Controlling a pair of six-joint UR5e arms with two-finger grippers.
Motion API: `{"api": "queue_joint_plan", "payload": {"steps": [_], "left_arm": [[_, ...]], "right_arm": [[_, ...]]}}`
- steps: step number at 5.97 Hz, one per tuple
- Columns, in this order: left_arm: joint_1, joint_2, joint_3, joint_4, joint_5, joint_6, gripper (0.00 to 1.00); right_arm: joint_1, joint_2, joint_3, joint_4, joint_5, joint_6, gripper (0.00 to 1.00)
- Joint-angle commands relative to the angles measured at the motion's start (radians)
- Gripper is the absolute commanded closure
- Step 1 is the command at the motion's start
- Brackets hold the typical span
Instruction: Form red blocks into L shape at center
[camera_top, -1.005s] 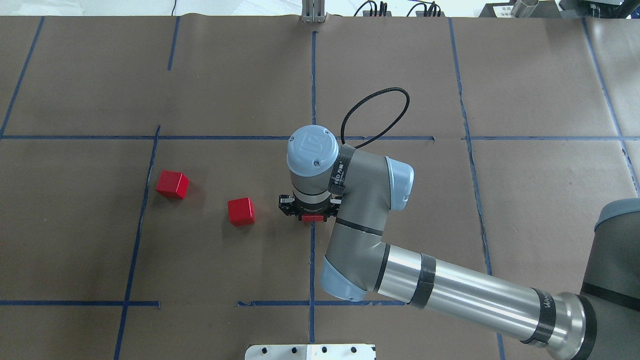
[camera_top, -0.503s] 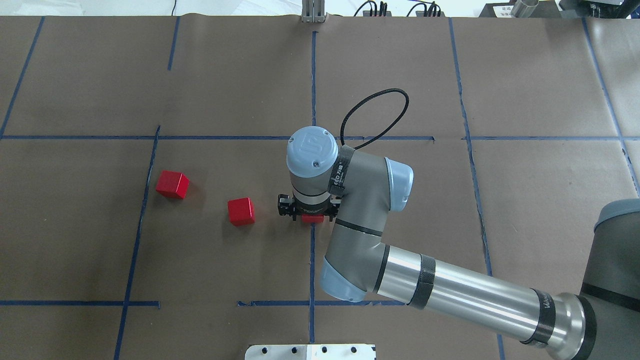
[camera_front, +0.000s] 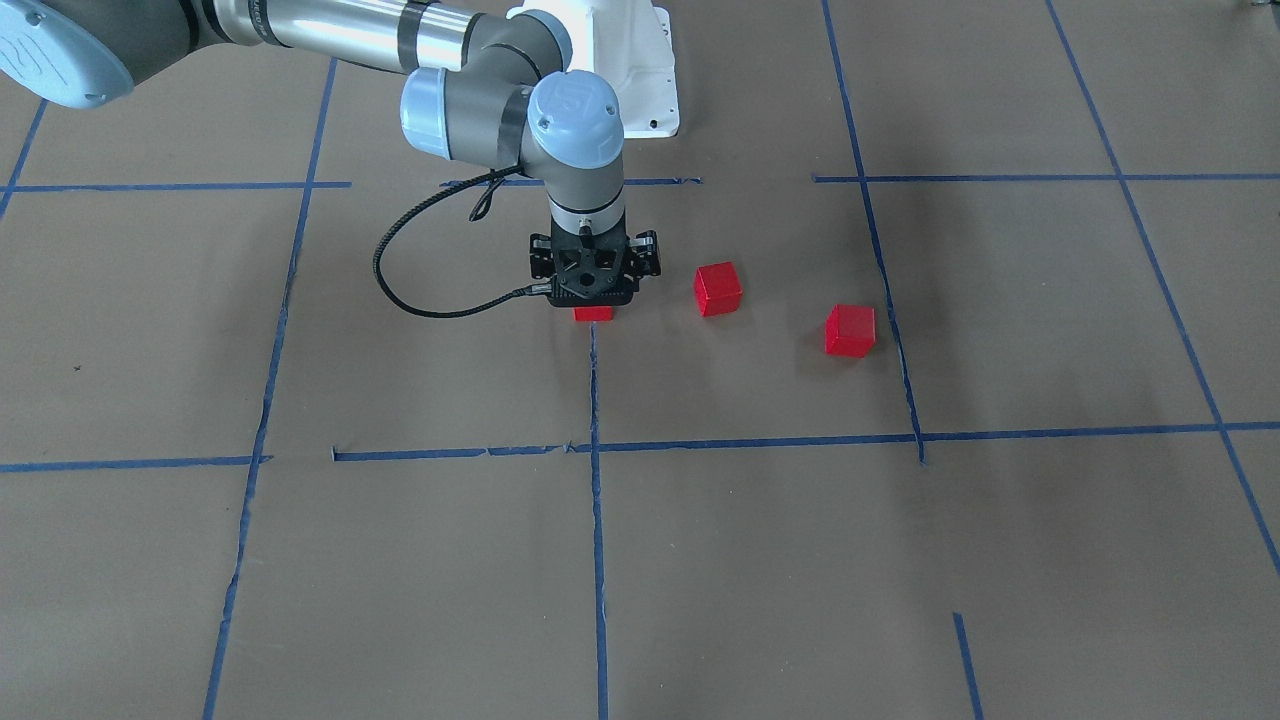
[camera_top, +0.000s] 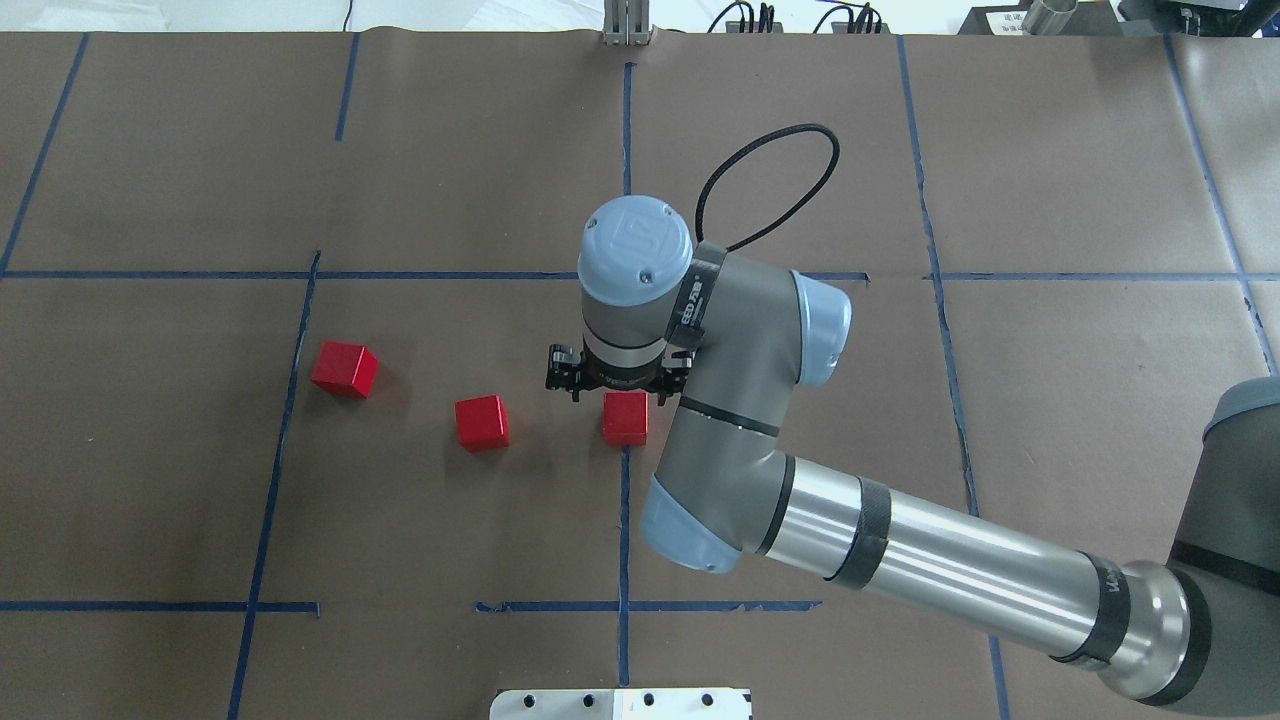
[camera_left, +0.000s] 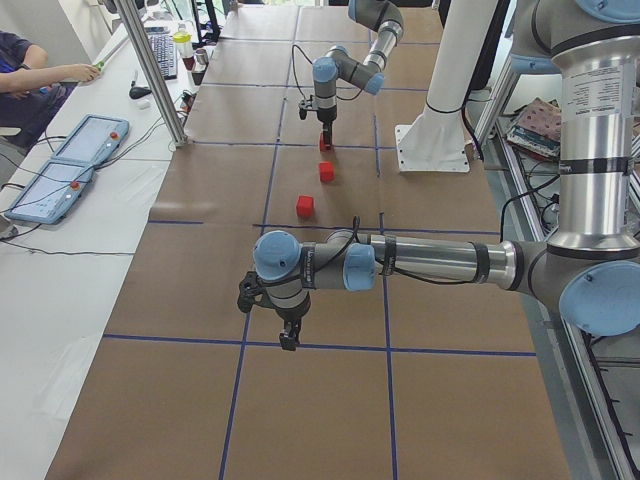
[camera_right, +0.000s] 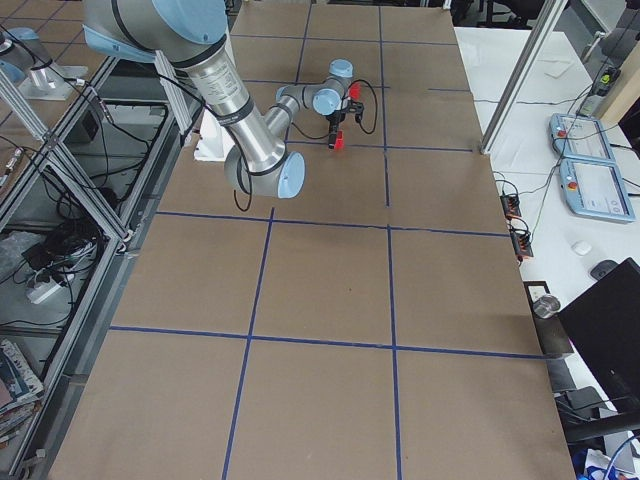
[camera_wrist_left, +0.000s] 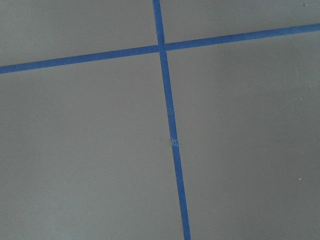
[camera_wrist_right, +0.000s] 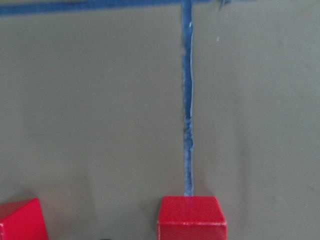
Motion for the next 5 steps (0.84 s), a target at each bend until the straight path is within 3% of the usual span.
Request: {"api": "queue_joint_plan", "payload": {"steps": [1,2,4,5], "left_arm": [[0.0,-0.001,-0.015,0.002,0.003,-0.002,0.0],[0.0,-0.001,-0.017,0.002,0.004,-0.002,0.0],[0.0,-0.004,-0.014,-0.029,0.004,-0.008,0.0],[0.002,-0.019,-0.008,-0.105,0.004,-0.008,0.0]], "right_arm": [[0.163,-0.011,0.064,-0.09,0.092,-0.11,0.0],[0.266,-0.061,0.073,-0.095,0.175,-0.226,0.0],[0.485,-0.282,0.2,-0.098,0.332,-0.525,0.0],[0.59,-0.375,0.215,-0.098,0.357,-0.723,0.0]]}}
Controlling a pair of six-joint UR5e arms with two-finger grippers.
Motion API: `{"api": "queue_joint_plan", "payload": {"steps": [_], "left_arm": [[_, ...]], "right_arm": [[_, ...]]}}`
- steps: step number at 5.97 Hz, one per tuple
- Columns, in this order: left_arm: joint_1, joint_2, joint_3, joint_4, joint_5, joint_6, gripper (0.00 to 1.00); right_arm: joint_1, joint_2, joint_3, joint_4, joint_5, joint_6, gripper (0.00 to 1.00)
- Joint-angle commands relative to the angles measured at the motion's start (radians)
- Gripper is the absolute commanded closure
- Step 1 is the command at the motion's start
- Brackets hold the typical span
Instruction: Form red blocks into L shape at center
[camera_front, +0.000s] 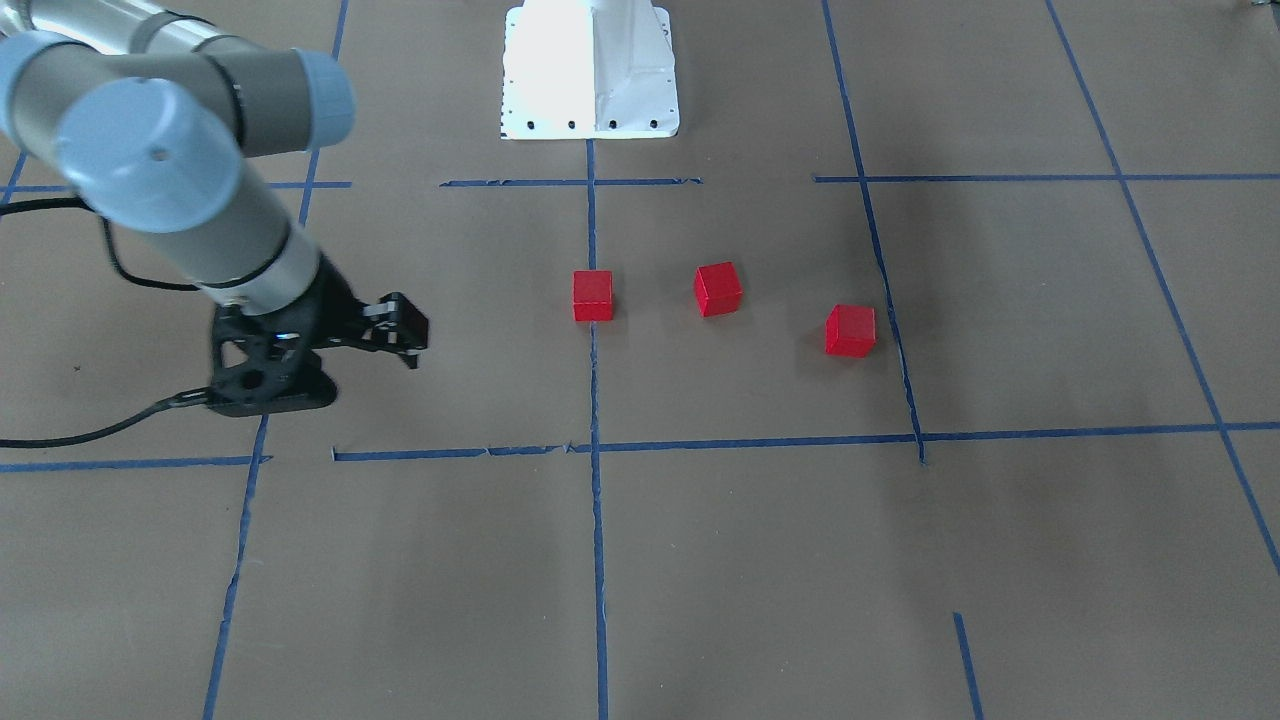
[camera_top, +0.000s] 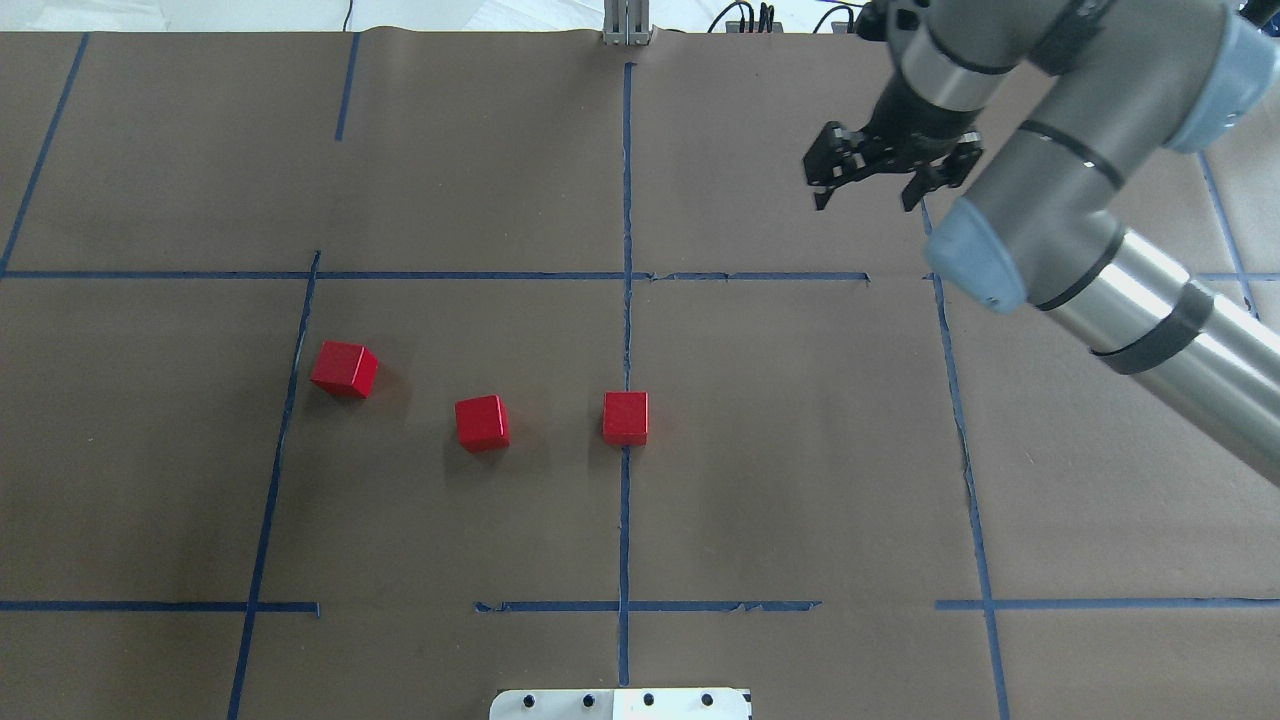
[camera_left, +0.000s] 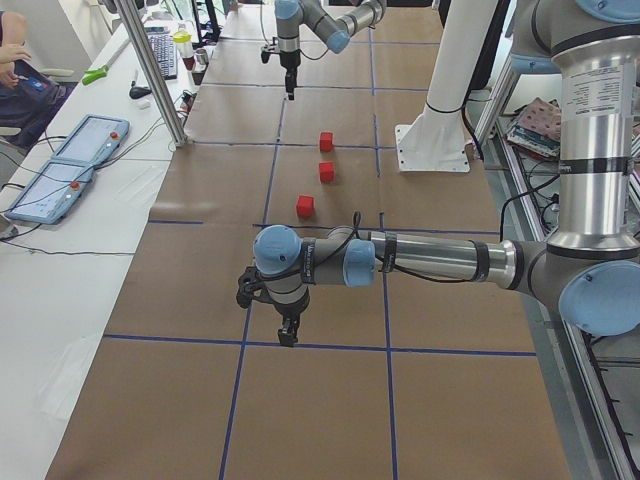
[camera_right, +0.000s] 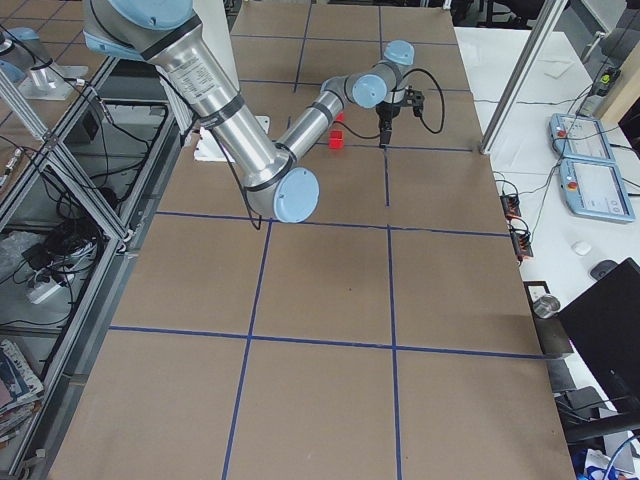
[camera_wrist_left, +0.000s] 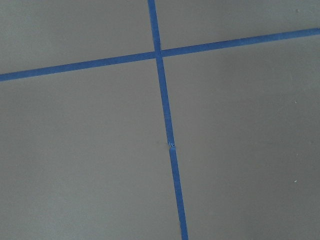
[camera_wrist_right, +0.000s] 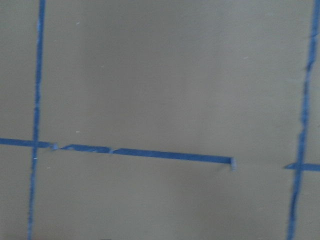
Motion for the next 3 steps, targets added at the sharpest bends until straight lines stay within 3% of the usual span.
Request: {"api": "queue_joint_plan", "payload": {"steps": [1,3], "left_arm": [[0.001,-0.019,0.013,-0.142,0.0,-0.001,0.0],[0.015,-0.066,0.02,-0.159,-0.006,-0.009,0.0]], "right_arm": [[0.178,-0.186,0.031,0.001,0.042,-0.367,0.0],[0.348,-0.378,0.038,0.001,0.077,-0.735,0.0]]}}
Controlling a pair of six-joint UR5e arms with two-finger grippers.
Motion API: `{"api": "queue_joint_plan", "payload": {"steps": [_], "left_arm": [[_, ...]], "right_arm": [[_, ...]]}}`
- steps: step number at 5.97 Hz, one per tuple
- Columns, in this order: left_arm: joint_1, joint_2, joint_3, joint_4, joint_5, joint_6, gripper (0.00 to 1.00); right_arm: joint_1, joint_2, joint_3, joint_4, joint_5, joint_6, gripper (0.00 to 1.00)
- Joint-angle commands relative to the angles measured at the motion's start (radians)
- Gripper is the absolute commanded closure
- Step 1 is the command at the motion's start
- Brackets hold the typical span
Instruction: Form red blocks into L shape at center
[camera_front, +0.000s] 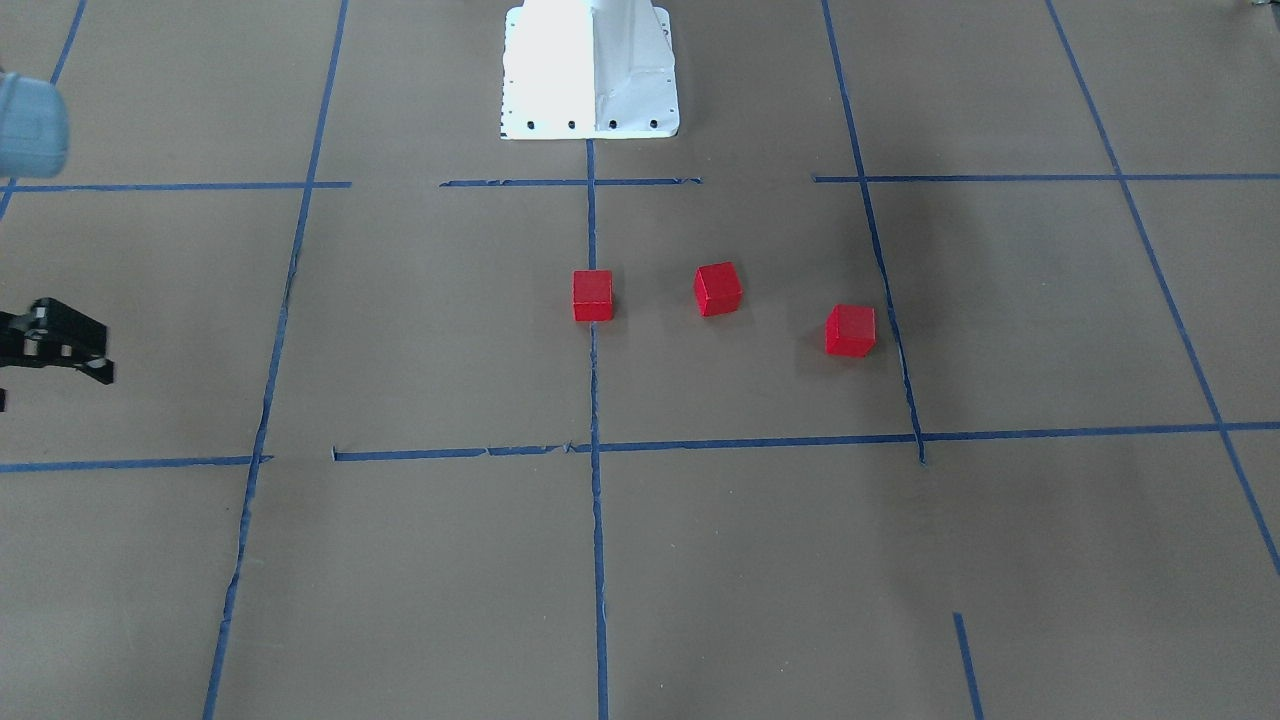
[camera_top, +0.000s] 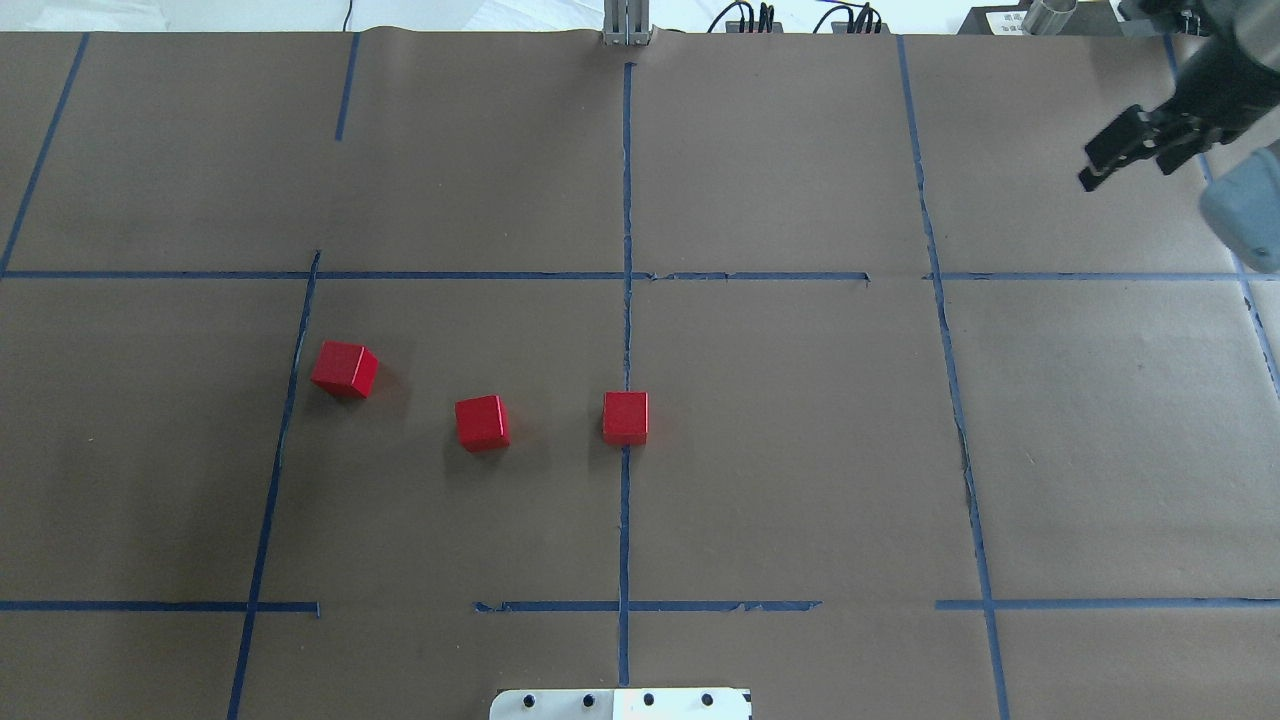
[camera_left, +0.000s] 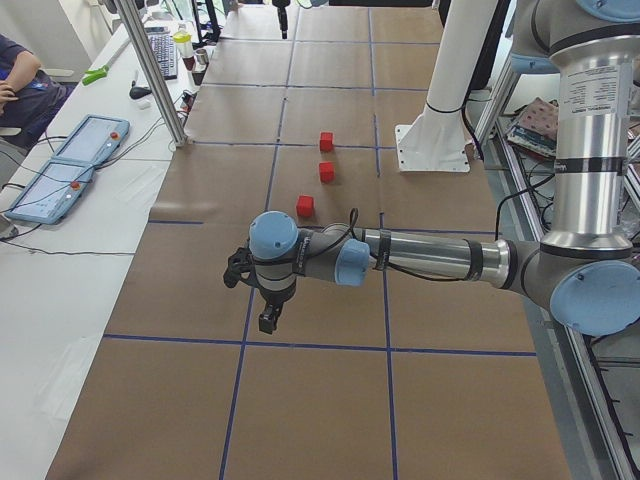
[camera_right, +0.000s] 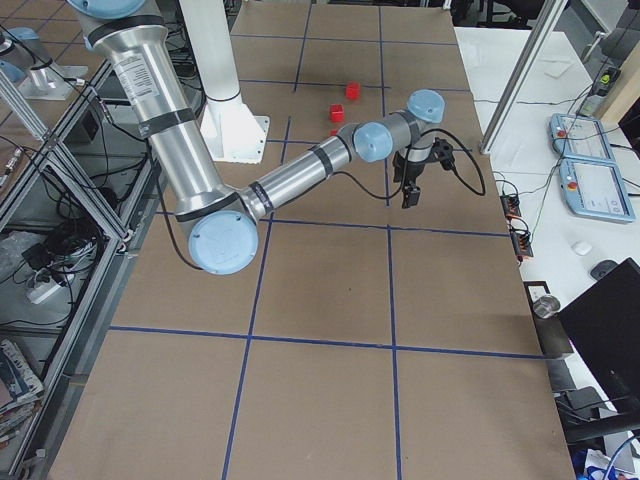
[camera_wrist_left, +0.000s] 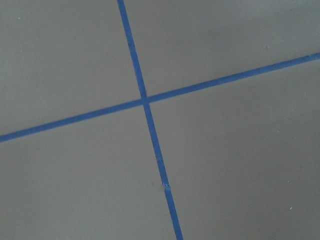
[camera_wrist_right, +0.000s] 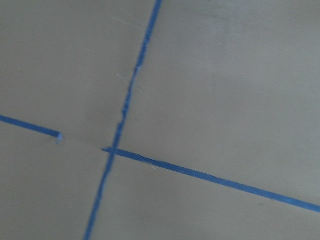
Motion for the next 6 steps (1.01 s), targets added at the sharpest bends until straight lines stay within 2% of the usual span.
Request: {"api": "queue_joint_plan", "payload": {"steps": [1,2,3,4,5,6], "left_arm": [[0.008,-0.049,0.002,-0.004,-0.005,-0.004,0.0],[0.026,-0.081,-0.011,-0.01,-0.007,-0.127,0.0],[0.13,-0.083,-0.059,-0.023,0.004,-0.209,0.0],[0.196,-0.085,-0.109,-0.023,-0.001,-0.257,0.0],[0.331,-0.106,-0.172,-0.023,0.005,-0.426,0.0],[0.412,-0.173,-0.189,-0.023,0.01,-0.614,0.0]], "right_arm": [[0.162,-0.193,0.005,0.002,0.015,-0.351,0.0],[0.252,-0.298,0.015,0.004,0.015,-0.483,0.0],[0.315,-0.406,0.022,0.013,0.011,-0.532,0.0],[0.336,-0.485,0.068,0.013,0.001,-0.512,0.0],[0.336,-0.507,0.105,0.015,-0.001,-0.426,0.01],[0.334,-0.504,0.119,0.015,-0.001,-0.381,0.01]]}}
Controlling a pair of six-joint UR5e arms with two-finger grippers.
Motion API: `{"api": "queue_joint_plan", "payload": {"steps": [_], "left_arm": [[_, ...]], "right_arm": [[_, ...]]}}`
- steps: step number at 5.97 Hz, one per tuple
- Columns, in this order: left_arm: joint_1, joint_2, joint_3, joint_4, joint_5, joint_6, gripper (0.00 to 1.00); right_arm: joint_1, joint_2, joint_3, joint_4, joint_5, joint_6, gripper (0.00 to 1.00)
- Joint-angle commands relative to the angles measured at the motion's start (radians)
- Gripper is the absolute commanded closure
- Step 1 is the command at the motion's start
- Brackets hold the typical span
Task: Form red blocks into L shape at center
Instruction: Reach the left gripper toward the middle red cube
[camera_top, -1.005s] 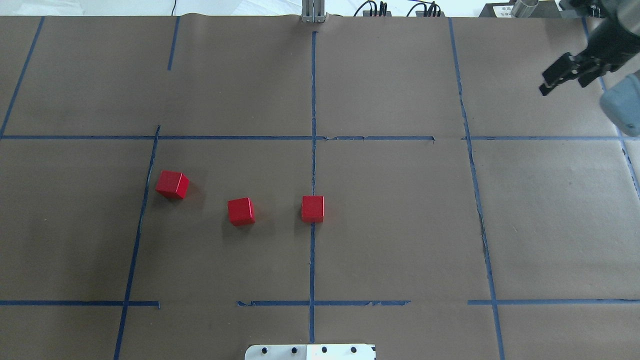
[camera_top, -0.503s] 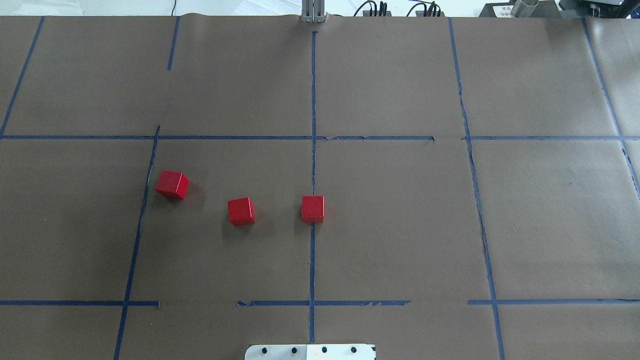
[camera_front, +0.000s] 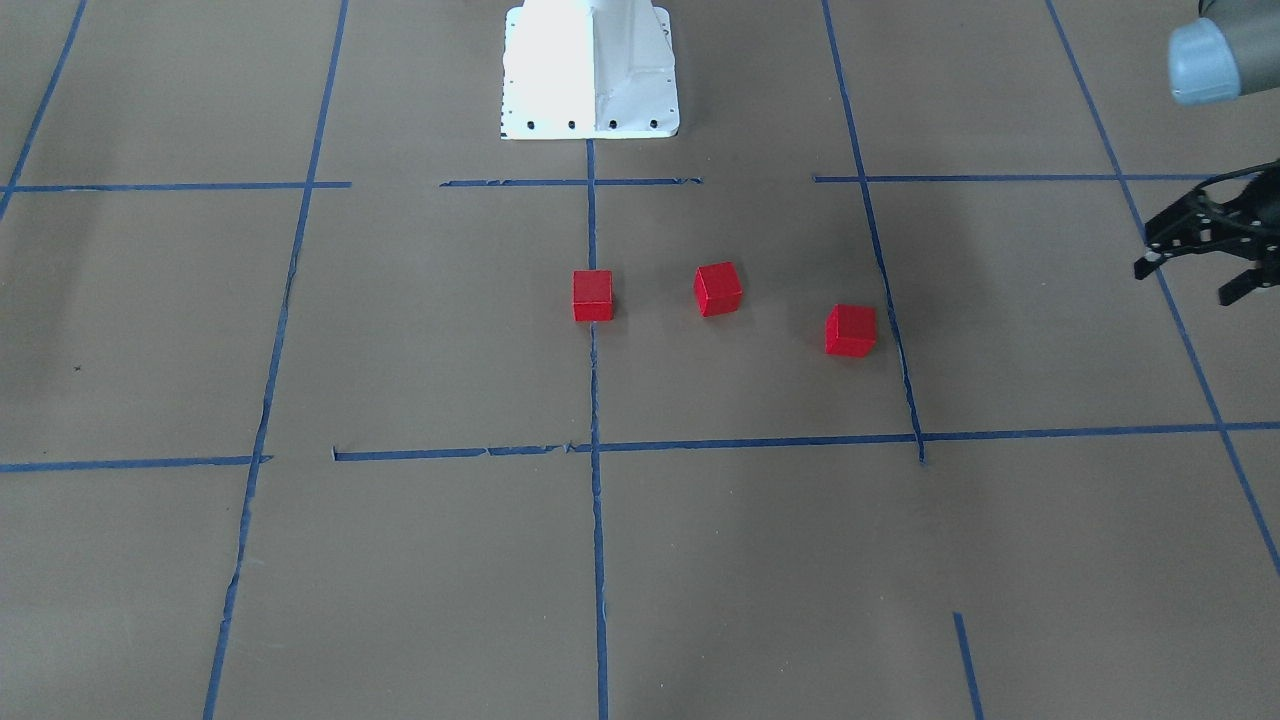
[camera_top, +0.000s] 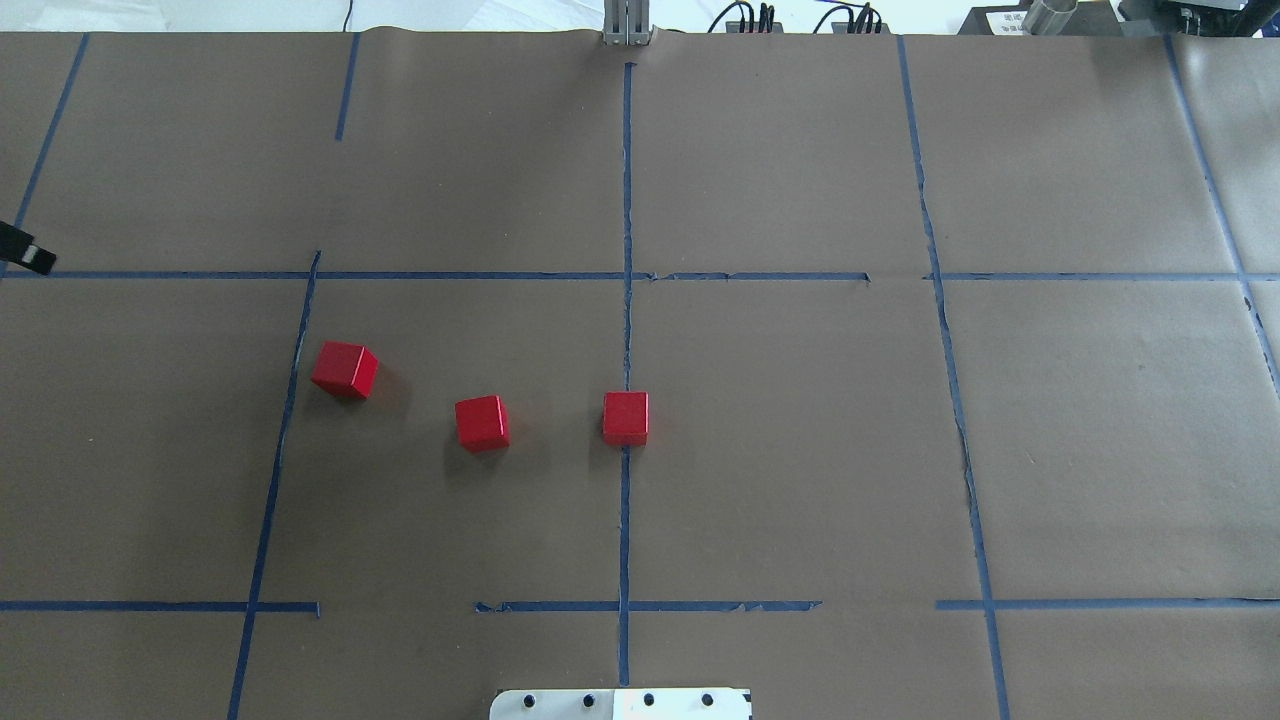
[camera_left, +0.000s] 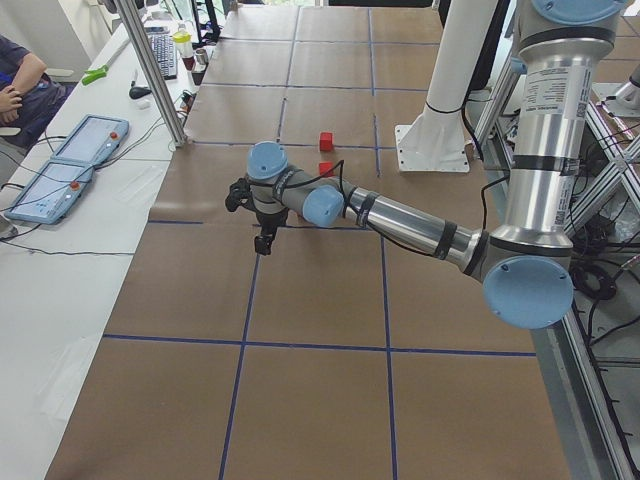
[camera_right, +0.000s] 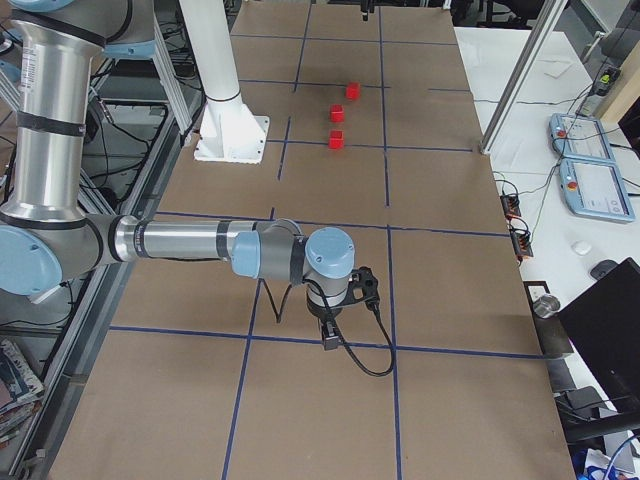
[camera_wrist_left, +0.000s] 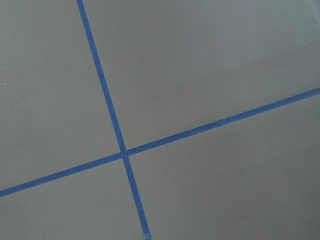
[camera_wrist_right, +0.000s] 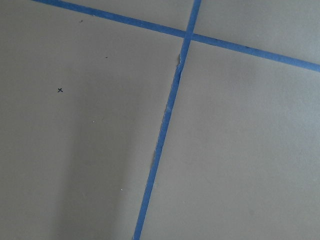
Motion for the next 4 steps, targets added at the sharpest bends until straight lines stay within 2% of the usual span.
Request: {"api": "queue_joint_plan", "payload": {"steps": [1,2,3,4], "left_arm": [[0.198,-0.12,-0.037,0.001,0.088,-0.326,0.0],[0.329,-0.174,-0.036,0.009,0.165,-0.524,0.0],[0.437,-0.223,-0.035,0.009,0.237,-0.834,0.0],[0.57,-0.262,-0.028,0.009,0.439,-1.051,0.0]], "right_arm": [[0.002,-0.009,0.026,0.002,-0.001,0.052,0.01],[0.002,-0.009,0.026,0.002,-0.001,0.051,0.0],[0.002,-0.009,0.026,0.002,-0.001,0.049,0.0],[0.0,-0.009,0.024,0.001,-0.001,0.048,0.0]]}}
